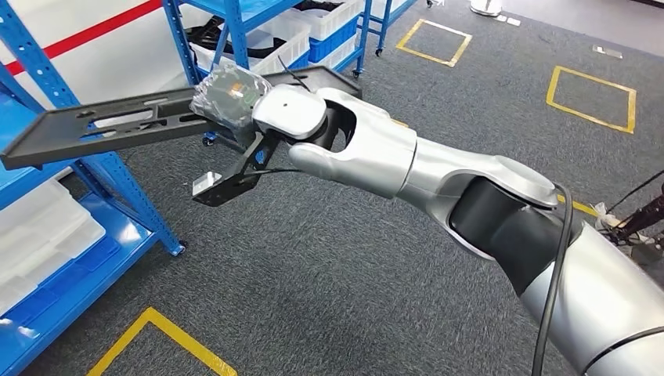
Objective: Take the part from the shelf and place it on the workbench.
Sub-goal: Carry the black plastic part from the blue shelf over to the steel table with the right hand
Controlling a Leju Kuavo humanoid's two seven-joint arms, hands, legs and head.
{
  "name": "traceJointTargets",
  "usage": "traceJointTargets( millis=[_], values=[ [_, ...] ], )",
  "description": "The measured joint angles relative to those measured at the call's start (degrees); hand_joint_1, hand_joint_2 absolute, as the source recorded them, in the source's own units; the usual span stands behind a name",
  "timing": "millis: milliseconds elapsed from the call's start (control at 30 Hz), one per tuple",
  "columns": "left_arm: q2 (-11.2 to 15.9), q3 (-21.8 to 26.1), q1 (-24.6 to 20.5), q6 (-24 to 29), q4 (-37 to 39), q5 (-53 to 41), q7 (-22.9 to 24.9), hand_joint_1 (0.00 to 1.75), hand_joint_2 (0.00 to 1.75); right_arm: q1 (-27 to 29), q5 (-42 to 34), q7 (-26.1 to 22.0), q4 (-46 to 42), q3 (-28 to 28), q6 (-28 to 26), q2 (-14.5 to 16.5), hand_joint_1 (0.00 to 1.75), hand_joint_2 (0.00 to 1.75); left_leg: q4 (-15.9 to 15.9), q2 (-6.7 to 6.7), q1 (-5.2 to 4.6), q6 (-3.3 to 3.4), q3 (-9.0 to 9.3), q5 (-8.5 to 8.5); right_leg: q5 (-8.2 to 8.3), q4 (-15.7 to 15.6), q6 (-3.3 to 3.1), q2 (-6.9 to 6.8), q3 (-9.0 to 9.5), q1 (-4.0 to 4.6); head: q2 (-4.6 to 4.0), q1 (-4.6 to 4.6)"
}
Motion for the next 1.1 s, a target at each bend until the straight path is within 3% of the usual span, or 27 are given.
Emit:
traceJointTargets(
  millis=[33,67,133,200,267,333,367,400,467,533,567,600,633,667,700,767,833,867,900,933,1000,1067,1100],
  values=[
    [-0.1,0.0,0.0,0.0,0.0,0.0,0.0,0.0,1.75,-1.1,0.0,0.0,0.0,0.6,0.5,0.1,1.75,1.75,-0.2,0.69,-0.14,-0.23,0.26,-0.18,-0.01,-1.3,-0.44,-0.59,0.58,0.43,0.0,0.01],
    [-0.1,0.0,0.0,0.0,0.0,0.1,0.0,0.0,1.75,-2.0,0.0,0.1,0.0,1.2,0.9,0.2,1.75,1.75,-0.4,1.38,-0.25,-0.47,0.56,-0.31,-0.21,-1.5,-0.75,-0.3,0.72,0.68,0.0,0.01],
    [-0.2,0.0,-0.1,0.0,0.0,0.2,0.1,0.0,1.75,-3.3,0.0,0.4,0.0,2.1,1.7,0.2,1.75,1.75,-0.8,2.1,-0.29,-1.0,1.44,-0.78,0.0,-2.5,-1.35,1.24,1.43,0.53,0.01,0.0],
    [-0.3,0.0,-0.2,0.1,0.0,0.4,0.2,0.0,1.75,-4.5,-0.2,0.6,-0.2,2.8,2.3,0.2,1.75,1.75,1.4,-0.41,-0.2,-1.23,0.91,-2.43,0.42,-3.9,-1.97,2.56,2.62,0.11,0.01,0.0],
    [-0.3,0.0,0.0,0.1,0.0,0.6,0.4,0.0,1.75,-5.5,-0.5,0.8,-0.3,3.5,2.6,0.4,1.75,1.75,8.1,-3.77,-0.1,-1.24,-2.42,-5.46,0.5,-4.5,-2.48,3.96,3.15,-0.08,0.0,0.02],
    [-0.2,0.0,0.3,0.3,0.0,0.7,0.7,0.0,1.75,-5.7,-1.0,0.8,-0.3,4.3,2.8,0.5,1.75,1.75,13.8,-4.76,-0.13,-1.38,-5.91,-6.7,0.29,-4.3,-2.67,5.83,3.28,-0.03,0.0,0.0],
    [-0.2,0.0,0.4,0.3,0.0,0.7,0.8,0.0,1.75,-5.8,-1.3,0.8,-0.3,4.7,2.9,0.5,1.75,1.75,13.9,-4.9,-0.1,-1.47,-6.57,-5.64,0.11,-4.0,-2.63,6.83,3.33,-0.05,0.0,0.0],
    [-0.2,0.0,0.5,0.4,0.0,0.8,0.9,0.0,1.75,-5.8,-1.5,0.9,-0.3,5.1,2.9,0.5,1.75,1.75,11.9,-5.07,-0.02,-1.54,-6.19,-3.52,-0.16,-3.6,-2.49,7.78,3.36,-0.12,0.0,0.0],
    [-0.2,0.0,0.5,0.4,0.0,1.0,0.9,0.0,1.75,-6.0,-1.8,1.0,-0.3,5.5,2.8,0.5,1.75,1.75,5.0,-7.07,0.3,-1.62,-3.93,0.76,-0.98,-2.4,-1.97,9.43,3.17,-0.25,0.0,-0.01],
    [-0.2,0.0,0.5,0.4,0.0,1.1,0.9,0.0,1.75,-6.3,-2.3,1.4,-0.4,5.9,2.6,0.5,1.75,1.75,0.9,-9.27,0.51,-1.44,-2.23,1.77,-1.48,-1.2,-1.29,10.92,2.41,-0.49,0.01,-0.01],
    [-0.2,0.0,0.5,0.4,0.0,1.1,0.9,0.0,1.75,-6.4,-2.6,1.5,-0.4,6.1,2.4,0.4,1.75,1.75,0.7,-9.57,0.42,-1.27,-1.97,1.36,-1.44,-1.0,-0.92,11.67,2.01,-0.62,0.01,-0.04],
    [-0.2,0.0,0.4,0.4,0.0,1.1,0.8,0.0,1.75,-6.4,-2.9,1.7,-0.4,6.4,2.3,0.2,1.75,1.75,0.4,-8.95,0.4,-0.98,-1.72,1.27,-1.31,-1.1,-0.6,12.45,1.76,-0.75,0.01,-0.03],
    [-0.2,0.0,0.3,0.4,0.1,1.1,0.8,0.0,1.75,-6.4,-3.2,1.8,-0.4,6.5,2.1,0.0,1.75,1.75,0.2,-8.22,0.39,-0.7,-1.57,1.37,-1.32,-1.0,-0.31,12.33,1.62,-0.79,0.01,-0.05],
    [-0.2,0.0,0.2,0.3,0.1,1.1,0.7,0.0,1.75,-6.5,-3.4,1.9,-0.4,6.7,2.0,-0.3,1.75,1.75,-0.1,-7.45,0.4,-0.31,-1.32,1.43,-1.66,-0.4,0.02,11.08,1.27,-0.69,0.01,-0.04],
    [-0.3,0.0,0.2,0.3,0.1,1.1,0.7,0.0,1.75,-6.5,-3.6,1.9,-0.5,6.8,1.8,-0.6,1.75,1.75,-0.4,-6.67,0.43,0.1,-1.07,1.48,-2.48,1.2,0.35,9.19,0.46,-0.64,0.01,-0.01],
    [-0.2,0.0,0.2,0.3,0.1,1.1,0.6,0.0,1.75,-6.6,-3.9,2.0,-0.5,7.0,1.4,-0.9,1.75,1.75,-0.6,-5.22,0.22,0.72,-0.73,1.28,-5.28,7.4,1.01,5.2,-2.85,-0.86,0.01,0.02],
    [-0.2,0.1,0.3,0.3,0.1,1.1,0.5,0.0,1.75,-6.4,-4.1,2.0,-0.5,7.5,1.1,-1.1,1.75,1.75,-0.6,-3.64,0.05,0.91,-0.4,0.91,-6.93,13.5,1.43,4.19,-6.48,-1.38,0.0,0.0],
    [-0.2,0.1,0.3,0.3,0.1,1.1,0.5,0.0,1.75,-6.2,-4.2,2.0,-0.4,7.8,1.1,-1.3,1.75,1.75,-0.6,-2.83,0.01,0.89,-0.15,0.67,-6.27,14.0,1.52,4.06,-7.0,-1.56,0.0,0.0],
    [-0.2,0.1,0.3,0.3,0.1,1.1,0.5,0.0,1.75,-6.0,-4.2,2.0,-0.4,8.0,1.0,-1.4,1.75,1.75,-0.6,-2.05,-0.01,0.82,0.21,0.39,-4.6,12.2,1.51,3.87,-6.29,-1.66,0.0,0.0],
    [-0.2,0.1,0.3,0.3,0.1,1.1,0.5,0.0,1.75,-5.9,-4.2,2.0,-0.4,8.1,1.0,-1.6,1.75,1.75,-0.6,-1.34,-0.02,0.71,0.66,0.06,-2.28,8.4,1.36,3.28,-4.43,-1.61,0.0,0.0],
    [-0.2,0.1,0.2,0.3,0.1,1.1,0.5,0.0,1.75,-6.0,-4.2,2.1,-0.4,8.2,0.9,-1.8,1.75,1.75,-0.8,-0.07,-0.16,0.31,1.46,-0.52,0.43,1.0,0.66,0.68,-0.65,-0.77,0.01,-0.01],
    [-0.2,0.1,0.1,0.3,0.1,1.1,0.5,0.0,1.75,-6.2,-4.3,2.1,-0.4,8.2,0.8,-1.8,1.75,1.75,-1.1,1.15,-0.34,-0.2,1.95,-0.87,0.55,-1.8,-0.15,-0.52,0.54,0.21,0.01,-0.02],
    [-0.2,0.1,0.0,0.3,0.1,1.1,0.5,0.0,1.75,-6.2,-4.4,2.1,-0.3,8.2,0.7,-1.9,1.75,1.75,-1.3,1.85,-0.41,-0.47,2.21,-0.98,0.61,-2.0,-0.53,0.23,0.54,0.43,0.01,-0.01]
  ],
)
